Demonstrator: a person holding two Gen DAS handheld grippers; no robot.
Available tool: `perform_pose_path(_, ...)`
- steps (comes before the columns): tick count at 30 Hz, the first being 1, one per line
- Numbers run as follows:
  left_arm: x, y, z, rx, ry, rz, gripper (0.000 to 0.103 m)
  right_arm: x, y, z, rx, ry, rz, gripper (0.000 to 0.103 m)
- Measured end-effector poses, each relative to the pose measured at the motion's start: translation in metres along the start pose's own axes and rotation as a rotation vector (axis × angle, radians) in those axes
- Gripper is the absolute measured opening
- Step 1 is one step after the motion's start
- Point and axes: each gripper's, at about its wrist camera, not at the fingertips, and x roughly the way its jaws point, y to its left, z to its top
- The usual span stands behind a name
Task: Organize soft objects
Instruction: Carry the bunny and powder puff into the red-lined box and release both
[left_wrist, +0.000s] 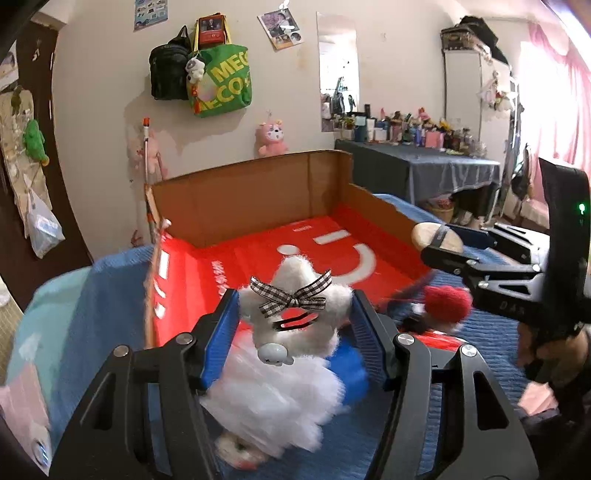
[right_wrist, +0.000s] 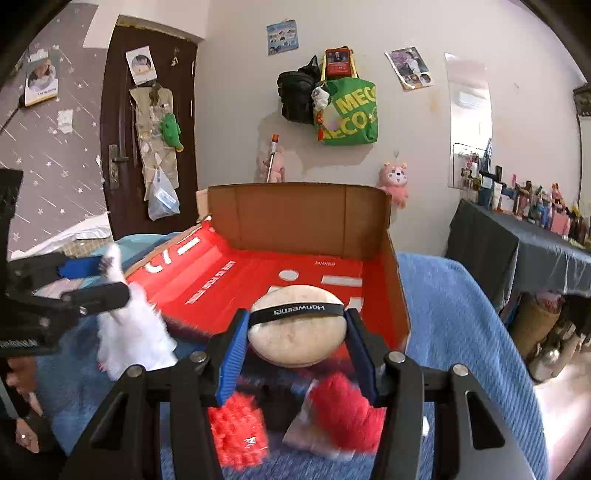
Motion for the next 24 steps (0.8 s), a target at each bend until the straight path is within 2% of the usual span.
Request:
perform_pose_path(5,0.032,0.026,0.013,0.026,0.079,0.029,0.058,0.042,-0.013,0.018,-0.012,0.097,0.004,0.054)
perform_pose_path(11,0.071,0.039,0.018,0.087,0.209,0.028,0.058,0.091,-0.022,0.024,-0.043,0.288,0.001,0.054)
perform_pose_path(17,0.104,0.038,0.017,0.170,0.327,0.012,0.058,0.116,-0.024,0.023,-0.075,0.422,0.001,0.054)
perform_pose_path(24,0.135,0.038,0.010,0.189,0.449,-0.022,0.058,0.137,-0.023,0.025,-0.139,0.534,-0.013,0.055)
